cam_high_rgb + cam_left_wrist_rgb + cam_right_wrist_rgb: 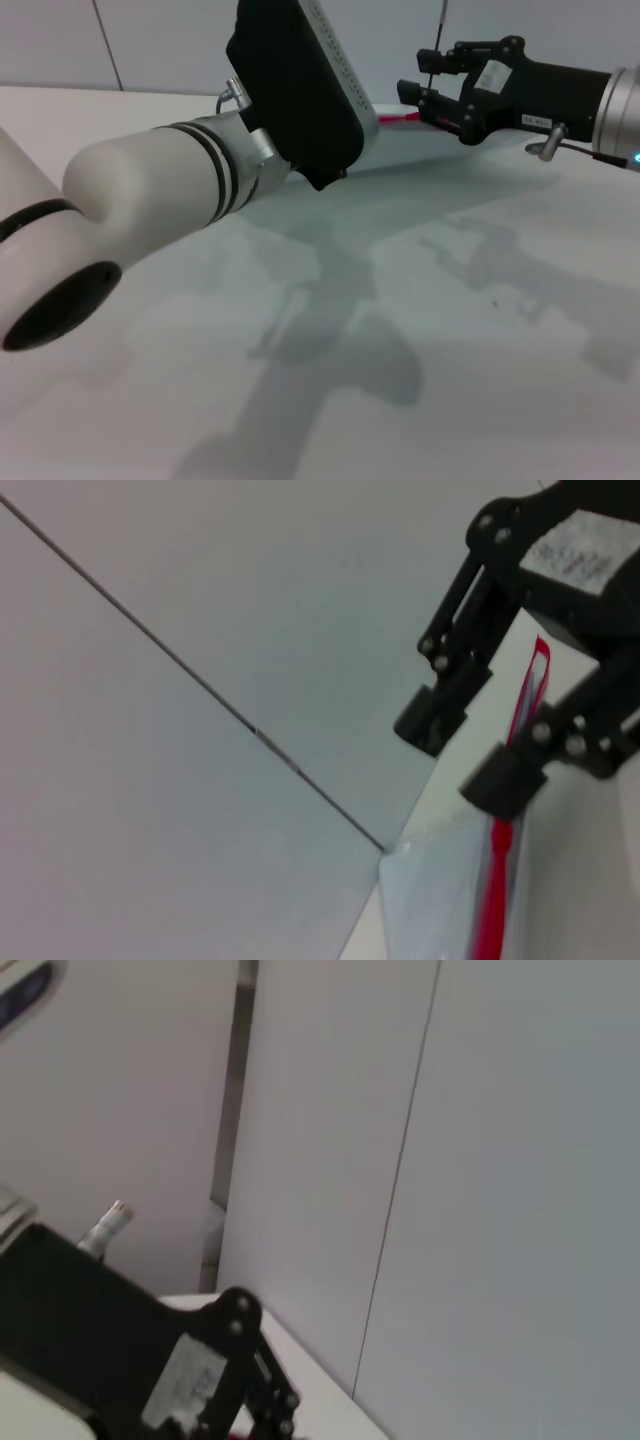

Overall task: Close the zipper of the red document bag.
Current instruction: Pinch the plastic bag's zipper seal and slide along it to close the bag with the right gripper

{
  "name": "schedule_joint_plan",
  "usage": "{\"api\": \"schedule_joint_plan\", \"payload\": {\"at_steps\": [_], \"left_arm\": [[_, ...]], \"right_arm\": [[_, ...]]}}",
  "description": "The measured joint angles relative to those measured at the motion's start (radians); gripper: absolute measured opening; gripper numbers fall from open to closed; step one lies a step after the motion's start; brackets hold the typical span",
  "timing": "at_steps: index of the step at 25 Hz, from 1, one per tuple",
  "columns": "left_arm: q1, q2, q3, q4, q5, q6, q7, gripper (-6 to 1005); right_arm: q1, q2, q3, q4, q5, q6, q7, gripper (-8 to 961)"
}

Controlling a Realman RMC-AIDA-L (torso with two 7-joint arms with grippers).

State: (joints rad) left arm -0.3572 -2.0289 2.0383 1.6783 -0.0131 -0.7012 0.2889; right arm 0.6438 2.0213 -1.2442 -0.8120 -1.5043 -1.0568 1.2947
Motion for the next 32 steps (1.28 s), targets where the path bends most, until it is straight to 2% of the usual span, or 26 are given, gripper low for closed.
{"api": "schedule_joint_plan", "payload": {"at_steps": [6,20,32], "left_arm": [[0.000,0.000,0.002,0.004,-0.003,0.016,-0.001,44],[0.017,0.001,0.003,0.026,0.002,0.012,0.000,40],[0.020,0.002,0.003,0.033,0.002,0.008,0.002,39]], "right_arm": [[0.006,0.001,-0.019,0.001,-0.065,0.007,0.001,407],[0.001,0.005,-0.100,-0.032,-0.074,0.092,-0.032,414],[-0.047,0.009,-0.291,-0.148,-0.079,0.297,-0.029,413]]}}
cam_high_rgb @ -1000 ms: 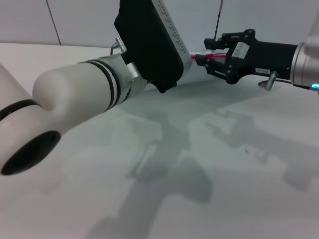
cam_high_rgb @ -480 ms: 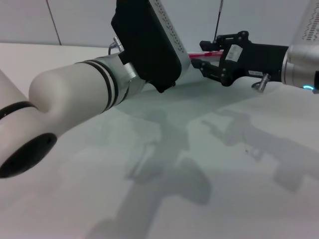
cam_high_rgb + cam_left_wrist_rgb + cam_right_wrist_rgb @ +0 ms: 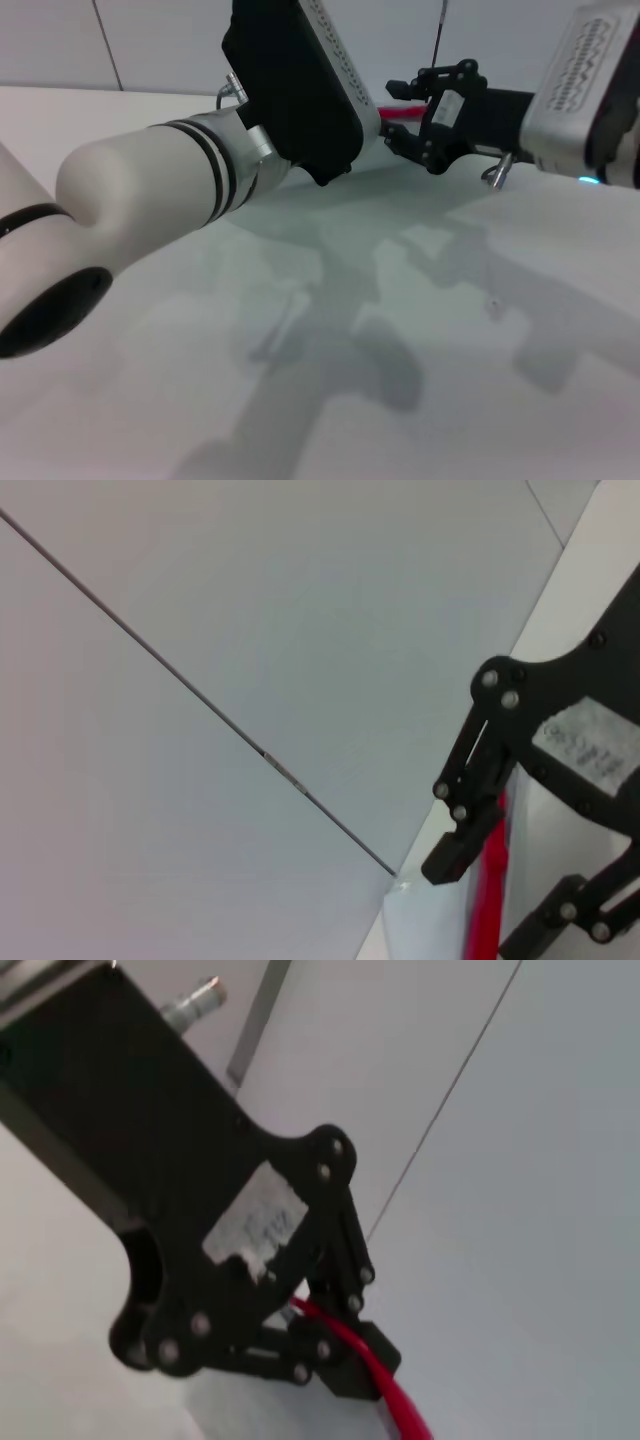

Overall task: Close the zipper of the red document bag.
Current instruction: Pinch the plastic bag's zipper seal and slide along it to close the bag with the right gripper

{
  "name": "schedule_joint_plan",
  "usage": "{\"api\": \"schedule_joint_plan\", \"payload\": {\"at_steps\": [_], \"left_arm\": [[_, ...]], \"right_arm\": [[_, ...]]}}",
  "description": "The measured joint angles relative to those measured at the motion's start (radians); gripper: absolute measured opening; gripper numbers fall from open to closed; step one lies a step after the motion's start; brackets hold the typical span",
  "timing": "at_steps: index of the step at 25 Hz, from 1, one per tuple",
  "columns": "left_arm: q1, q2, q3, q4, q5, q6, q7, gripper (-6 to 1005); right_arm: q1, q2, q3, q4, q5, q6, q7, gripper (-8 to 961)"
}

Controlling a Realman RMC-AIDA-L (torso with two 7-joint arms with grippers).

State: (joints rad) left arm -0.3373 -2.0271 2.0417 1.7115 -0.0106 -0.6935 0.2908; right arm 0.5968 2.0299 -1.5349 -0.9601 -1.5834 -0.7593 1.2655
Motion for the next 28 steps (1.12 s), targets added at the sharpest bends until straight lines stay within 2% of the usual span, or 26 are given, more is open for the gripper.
{"api": "schedule_joint_plan", "payload": {"at_steps": [28], "left_arm": [[0.007,0.001,0.004,0.007,0.002,-0.002,0.004,39]], "right_arm": [[-0.043,0.000,-0.045,-0.079,-0.101,0.068,0.003,405]]}}
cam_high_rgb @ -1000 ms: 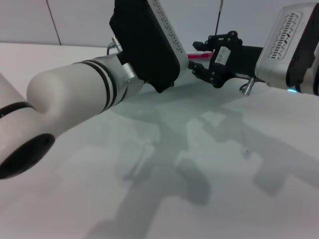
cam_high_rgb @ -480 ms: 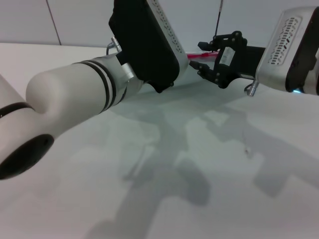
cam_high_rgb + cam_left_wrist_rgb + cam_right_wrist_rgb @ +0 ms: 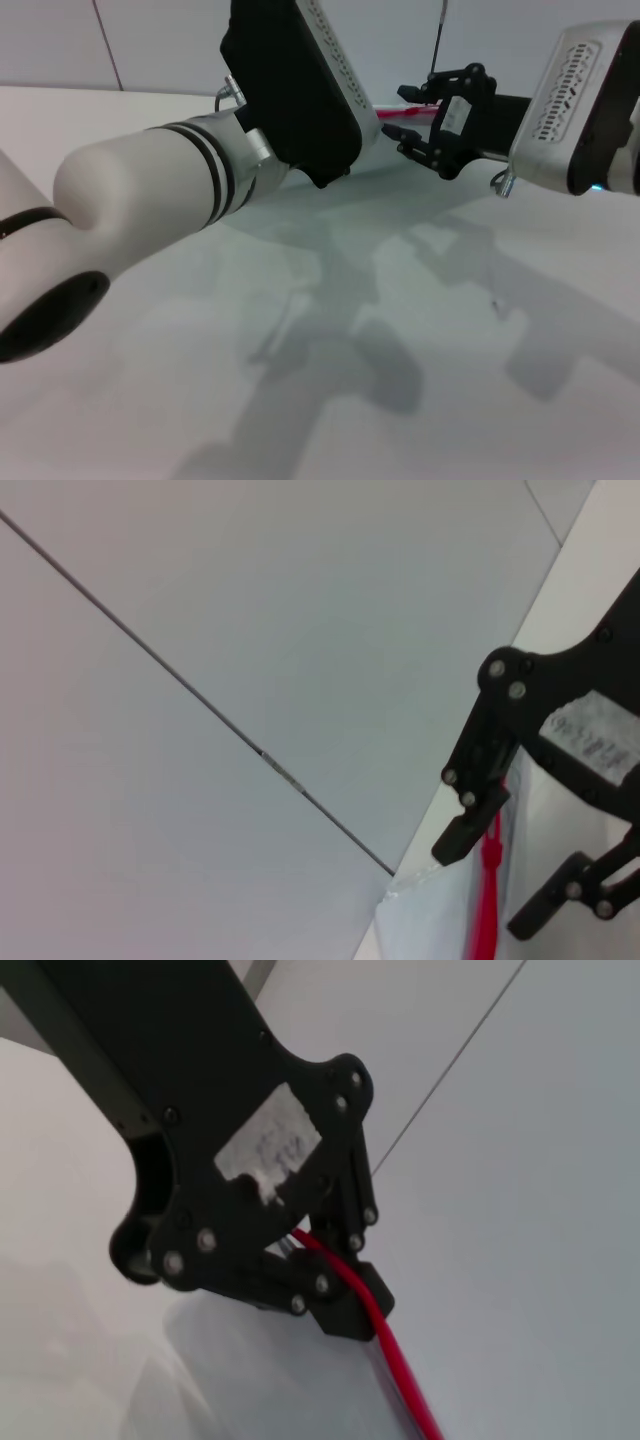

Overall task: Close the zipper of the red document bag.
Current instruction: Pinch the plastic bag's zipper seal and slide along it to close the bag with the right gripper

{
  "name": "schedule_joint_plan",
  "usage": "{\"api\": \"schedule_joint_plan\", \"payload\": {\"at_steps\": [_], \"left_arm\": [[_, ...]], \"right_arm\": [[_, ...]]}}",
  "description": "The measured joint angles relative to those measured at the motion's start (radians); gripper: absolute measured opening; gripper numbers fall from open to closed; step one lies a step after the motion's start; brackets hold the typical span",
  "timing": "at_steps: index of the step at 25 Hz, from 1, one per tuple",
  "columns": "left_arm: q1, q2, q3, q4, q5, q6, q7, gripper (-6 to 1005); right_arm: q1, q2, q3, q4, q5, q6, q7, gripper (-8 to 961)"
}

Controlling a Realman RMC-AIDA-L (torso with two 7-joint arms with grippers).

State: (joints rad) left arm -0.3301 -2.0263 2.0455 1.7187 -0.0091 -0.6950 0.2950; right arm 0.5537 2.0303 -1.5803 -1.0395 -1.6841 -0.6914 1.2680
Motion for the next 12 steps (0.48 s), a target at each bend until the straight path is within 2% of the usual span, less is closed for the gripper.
{"api": "schedule_joint_plan", "payload": {"at_steps": [6,12], "left_arm": [[-0.001,0.000,0.003,-0.003,0.000,0.000,-0.003,39],[-0.001,0.000,0.002,-0.002,0.001,0.000,-0.003,39]], "right_arm": [[0.000,0.001,-0.051,-0.001,0.000,0.061,0.004,400],[0.001,0.001,-0.056,-0.002,0.001,0.064,0.005,393]]}}
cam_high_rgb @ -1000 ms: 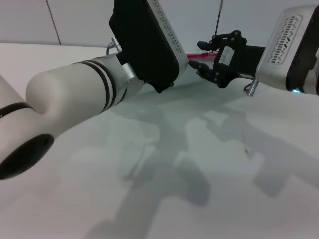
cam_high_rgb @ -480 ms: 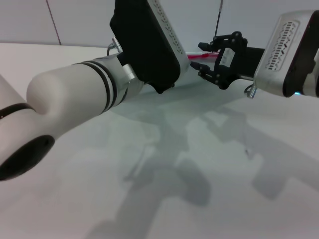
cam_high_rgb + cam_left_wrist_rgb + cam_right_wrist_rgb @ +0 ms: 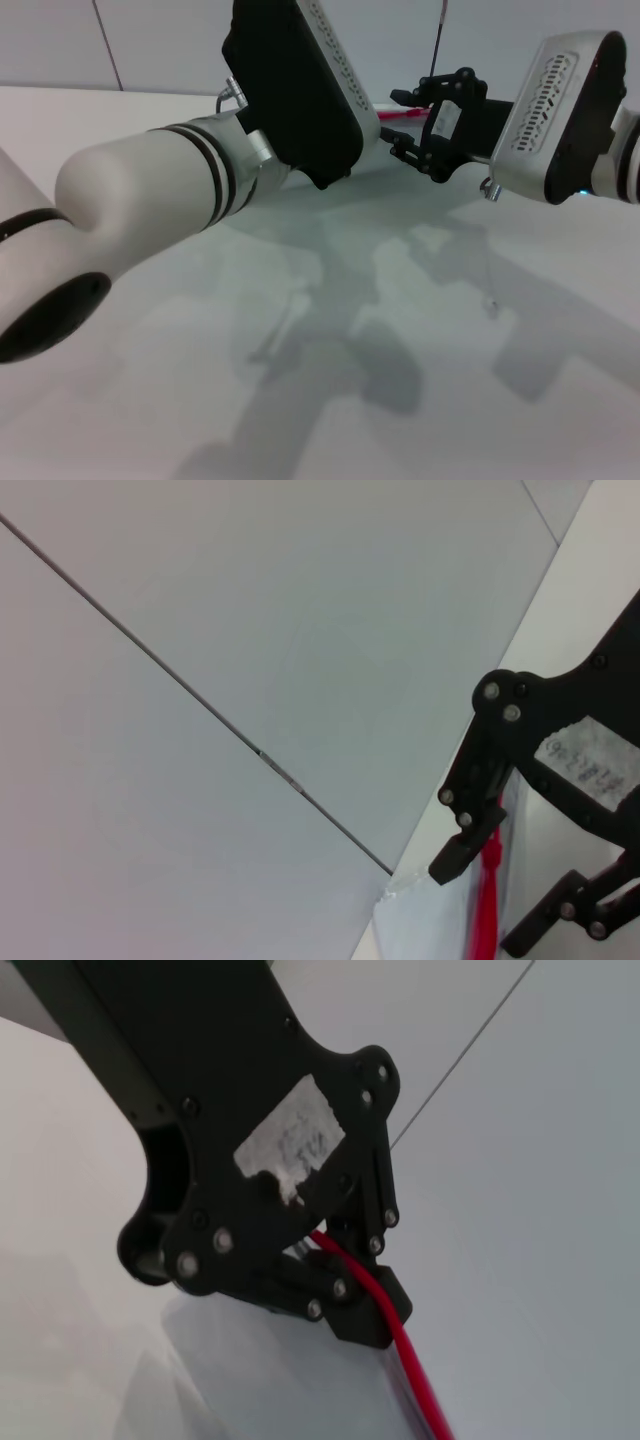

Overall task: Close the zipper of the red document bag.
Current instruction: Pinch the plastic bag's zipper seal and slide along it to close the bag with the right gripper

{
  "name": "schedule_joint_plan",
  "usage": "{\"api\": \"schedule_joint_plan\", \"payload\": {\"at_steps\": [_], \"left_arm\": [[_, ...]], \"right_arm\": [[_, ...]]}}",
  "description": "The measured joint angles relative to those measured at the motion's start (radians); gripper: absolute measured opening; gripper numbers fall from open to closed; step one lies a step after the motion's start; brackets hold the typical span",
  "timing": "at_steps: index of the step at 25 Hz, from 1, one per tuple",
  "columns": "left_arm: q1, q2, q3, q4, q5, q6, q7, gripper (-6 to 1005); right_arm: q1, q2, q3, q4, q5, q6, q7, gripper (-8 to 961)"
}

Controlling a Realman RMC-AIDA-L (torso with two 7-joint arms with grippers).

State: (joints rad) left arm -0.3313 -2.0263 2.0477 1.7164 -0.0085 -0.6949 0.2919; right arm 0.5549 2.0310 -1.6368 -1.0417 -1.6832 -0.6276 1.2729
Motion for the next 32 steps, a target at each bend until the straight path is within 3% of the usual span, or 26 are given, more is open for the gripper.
{"api": "schedule_joint_plan", "payload": {"at_steps": [8,15,32], "left_arm": [[0.001,0.000,-0.004,0.000,0.001,0.000,0.000,38],[0.002,0.000,-0.006,0.000,0.003,0.000,0.000,38],[0.003,-0.001,0.006,0.002,0.037,0.000,-0.003,38]], "right_arm": [[-0.002,0.000,-0.009,-0.011,0.001,0.000,0.000,318],[-0.003,0.000,-0.010,-0.011,0.002,0.016,0.001,171],[-0.007,0.000,-0.011,-0.008,-0.001,0.037,0.006,96]]}}
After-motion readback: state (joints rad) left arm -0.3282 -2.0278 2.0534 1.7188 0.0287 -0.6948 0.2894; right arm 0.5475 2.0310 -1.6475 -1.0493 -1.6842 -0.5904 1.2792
